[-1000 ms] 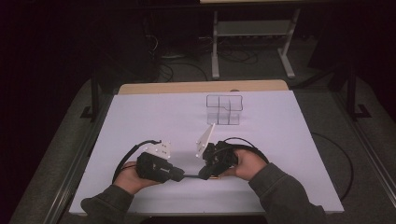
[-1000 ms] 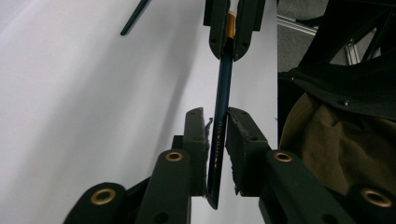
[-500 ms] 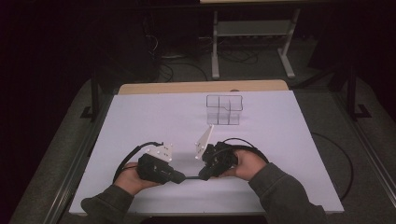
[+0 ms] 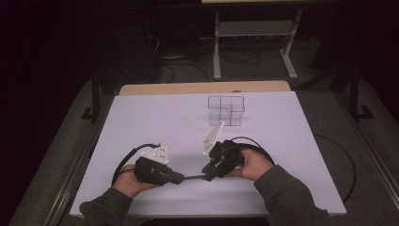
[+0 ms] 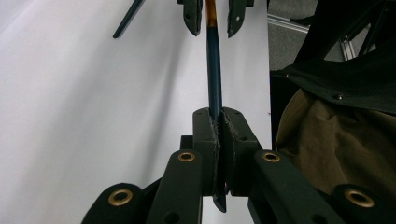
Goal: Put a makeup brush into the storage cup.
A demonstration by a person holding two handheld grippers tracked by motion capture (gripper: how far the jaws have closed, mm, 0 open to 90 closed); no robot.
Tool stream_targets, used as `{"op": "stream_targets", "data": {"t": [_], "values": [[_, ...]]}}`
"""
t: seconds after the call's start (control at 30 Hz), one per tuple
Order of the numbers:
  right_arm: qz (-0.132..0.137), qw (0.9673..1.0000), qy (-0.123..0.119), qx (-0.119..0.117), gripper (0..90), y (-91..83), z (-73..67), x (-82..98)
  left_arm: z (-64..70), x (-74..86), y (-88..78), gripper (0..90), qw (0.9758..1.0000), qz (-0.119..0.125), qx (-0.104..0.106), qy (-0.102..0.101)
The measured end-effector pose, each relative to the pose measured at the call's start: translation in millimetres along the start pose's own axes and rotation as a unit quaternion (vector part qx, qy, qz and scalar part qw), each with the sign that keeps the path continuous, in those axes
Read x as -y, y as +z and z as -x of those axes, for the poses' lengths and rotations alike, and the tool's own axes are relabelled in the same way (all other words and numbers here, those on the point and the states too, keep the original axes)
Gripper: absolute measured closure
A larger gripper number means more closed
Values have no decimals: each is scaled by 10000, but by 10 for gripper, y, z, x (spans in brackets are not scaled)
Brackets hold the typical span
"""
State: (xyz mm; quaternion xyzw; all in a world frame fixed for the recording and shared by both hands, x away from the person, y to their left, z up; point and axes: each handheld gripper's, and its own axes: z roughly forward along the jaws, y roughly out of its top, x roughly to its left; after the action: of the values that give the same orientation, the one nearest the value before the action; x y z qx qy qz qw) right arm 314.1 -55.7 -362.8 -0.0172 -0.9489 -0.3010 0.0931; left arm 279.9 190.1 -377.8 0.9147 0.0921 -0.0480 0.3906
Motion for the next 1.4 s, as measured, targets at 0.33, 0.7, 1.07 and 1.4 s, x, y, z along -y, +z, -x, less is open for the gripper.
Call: {"op": "stream_targets", "data": {"t": [0.33,0.7,1.07,1.4], "values": [[6,10000,1,-93,797,0,25,47,-10,25,-36,848,9999,111,43,-12],[-346,9990,-171,-240,833,-22,-17,-53,-2,-35,11,756,9999,-100,-3,-33],[-945,9946,-436,-38,833,-32,-90,-278,31,-118,75,818,9994,-326,101,63],[-542,9982,-269,-24,730,-102,-52,-237,47,-68,55,842,9998,-137,-79,157]]}}
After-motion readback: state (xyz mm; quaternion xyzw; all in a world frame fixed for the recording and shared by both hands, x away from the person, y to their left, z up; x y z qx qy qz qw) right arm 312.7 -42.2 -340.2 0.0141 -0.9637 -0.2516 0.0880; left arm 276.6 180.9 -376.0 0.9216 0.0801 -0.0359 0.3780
